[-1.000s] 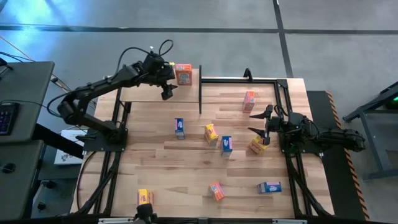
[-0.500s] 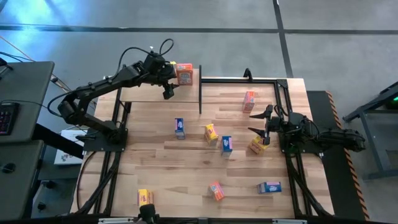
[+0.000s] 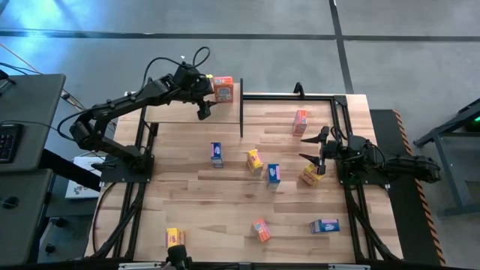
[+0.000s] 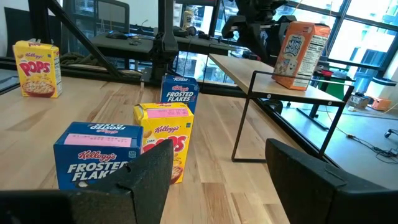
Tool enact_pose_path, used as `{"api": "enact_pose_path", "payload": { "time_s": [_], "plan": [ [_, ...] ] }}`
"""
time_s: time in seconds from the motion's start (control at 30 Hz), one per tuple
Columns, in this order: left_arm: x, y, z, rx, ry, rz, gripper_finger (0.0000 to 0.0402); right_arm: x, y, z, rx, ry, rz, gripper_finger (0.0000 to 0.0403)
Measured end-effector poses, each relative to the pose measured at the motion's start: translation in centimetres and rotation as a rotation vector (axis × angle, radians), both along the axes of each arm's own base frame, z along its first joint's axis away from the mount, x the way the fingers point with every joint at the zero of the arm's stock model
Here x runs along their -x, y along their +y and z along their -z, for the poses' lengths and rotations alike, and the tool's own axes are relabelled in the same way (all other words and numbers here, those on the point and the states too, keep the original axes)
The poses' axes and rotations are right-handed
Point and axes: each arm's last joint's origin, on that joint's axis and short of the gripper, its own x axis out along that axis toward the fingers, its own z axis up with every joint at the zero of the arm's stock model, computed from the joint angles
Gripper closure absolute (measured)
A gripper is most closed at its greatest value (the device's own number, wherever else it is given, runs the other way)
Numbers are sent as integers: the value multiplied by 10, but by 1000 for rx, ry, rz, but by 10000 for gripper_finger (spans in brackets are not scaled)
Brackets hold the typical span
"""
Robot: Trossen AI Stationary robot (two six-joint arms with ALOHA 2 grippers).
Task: Stack cereal on shelf
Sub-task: Put the middle left orange cereal box on the shelf, then put the middle blue cereal box on the shelf
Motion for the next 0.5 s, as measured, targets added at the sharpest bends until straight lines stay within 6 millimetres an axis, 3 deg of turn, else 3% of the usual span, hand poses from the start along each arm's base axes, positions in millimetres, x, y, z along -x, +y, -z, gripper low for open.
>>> {"api": "enact_pose_path", "payload": {
  "time_s": [0.5],
  "plan": [
    [13, -8, -8, 20, 37, -102, 186, 0, 0, 0, 0, 0, 0, 155]
  ]
}}
